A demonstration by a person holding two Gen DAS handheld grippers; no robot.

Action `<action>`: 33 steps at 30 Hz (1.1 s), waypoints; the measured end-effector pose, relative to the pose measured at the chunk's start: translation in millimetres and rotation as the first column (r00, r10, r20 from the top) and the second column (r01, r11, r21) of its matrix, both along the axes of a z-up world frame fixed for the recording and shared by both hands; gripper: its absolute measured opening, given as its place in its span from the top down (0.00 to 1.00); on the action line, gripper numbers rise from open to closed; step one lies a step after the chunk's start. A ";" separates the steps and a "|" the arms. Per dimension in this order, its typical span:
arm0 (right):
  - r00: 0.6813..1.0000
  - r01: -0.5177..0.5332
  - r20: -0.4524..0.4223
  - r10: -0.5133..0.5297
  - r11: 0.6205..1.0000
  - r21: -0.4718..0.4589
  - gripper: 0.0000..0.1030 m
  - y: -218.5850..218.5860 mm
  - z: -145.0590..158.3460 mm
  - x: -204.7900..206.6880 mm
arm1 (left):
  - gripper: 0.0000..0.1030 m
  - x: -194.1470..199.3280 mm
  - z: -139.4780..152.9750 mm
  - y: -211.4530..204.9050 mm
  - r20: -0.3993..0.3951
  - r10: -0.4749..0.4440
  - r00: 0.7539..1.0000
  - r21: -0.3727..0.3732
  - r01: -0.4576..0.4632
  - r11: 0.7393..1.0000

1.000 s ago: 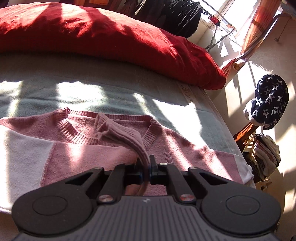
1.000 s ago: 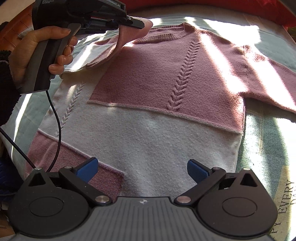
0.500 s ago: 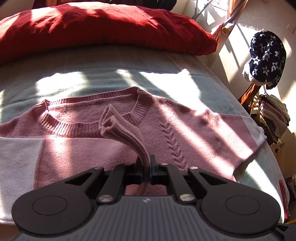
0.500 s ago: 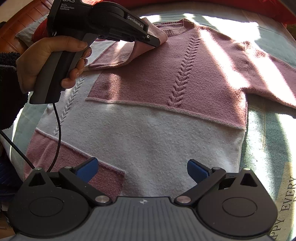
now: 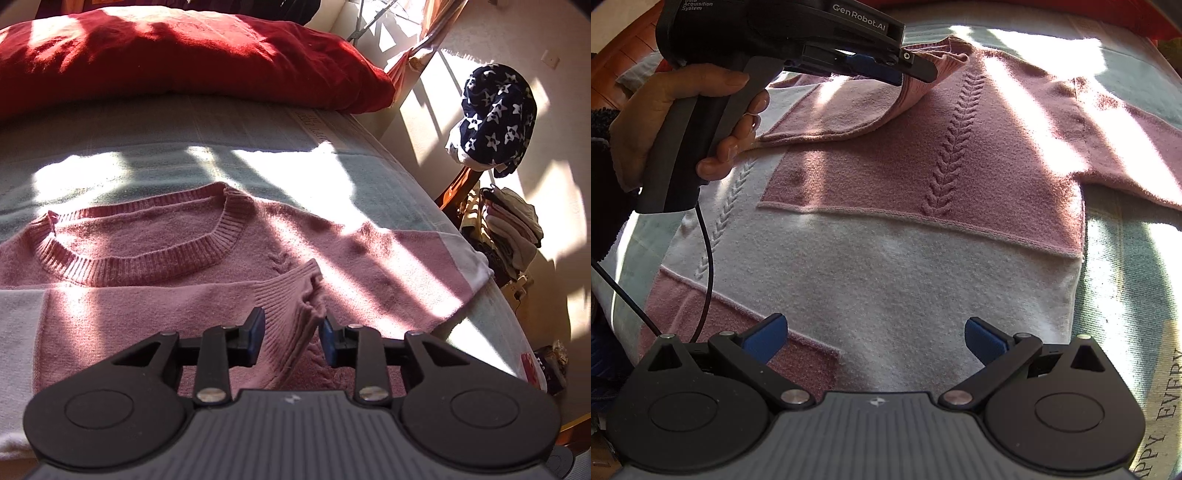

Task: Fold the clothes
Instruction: 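Lower the sleeve onto the sweater body and open the left tool, then press the open left tool along the folded sleeve edge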

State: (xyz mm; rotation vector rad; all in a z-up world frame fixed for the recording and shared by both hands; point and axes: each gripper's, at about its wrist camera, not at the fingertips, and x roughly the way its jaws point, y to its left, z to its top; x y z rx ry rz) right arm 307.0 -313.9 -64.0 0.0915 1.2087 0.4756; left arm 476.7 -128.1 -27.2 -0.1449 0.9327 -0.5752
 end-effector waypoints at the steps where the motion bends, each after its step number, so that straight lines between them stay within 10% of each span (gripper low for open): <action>1: 1.000 0.001 0.001 -0.001 1.000 -0.001 0.00 -0.1 0.0 0.3 | 0.68 -0.6 3.0 1.8 0.006 -0.004 1.000 -0.007 0.004 1.000; 21: 0.993 0.027 0.113 -0.038 0.995 0.099 0.00 22.3 12.1 77.6 | 0.61 -59.2 -20.3 158.8 -0.106 0.309 0.945 0.101 -0.299 0.949; 33: 0.972 0.227 0.001 -0.237 0.932 0.282 0.00 33.6 -11.2 130.5 | 0.57 -51.0 -7.5 205.3 0.001 0.310 0.951 0.027 -0.310 0.950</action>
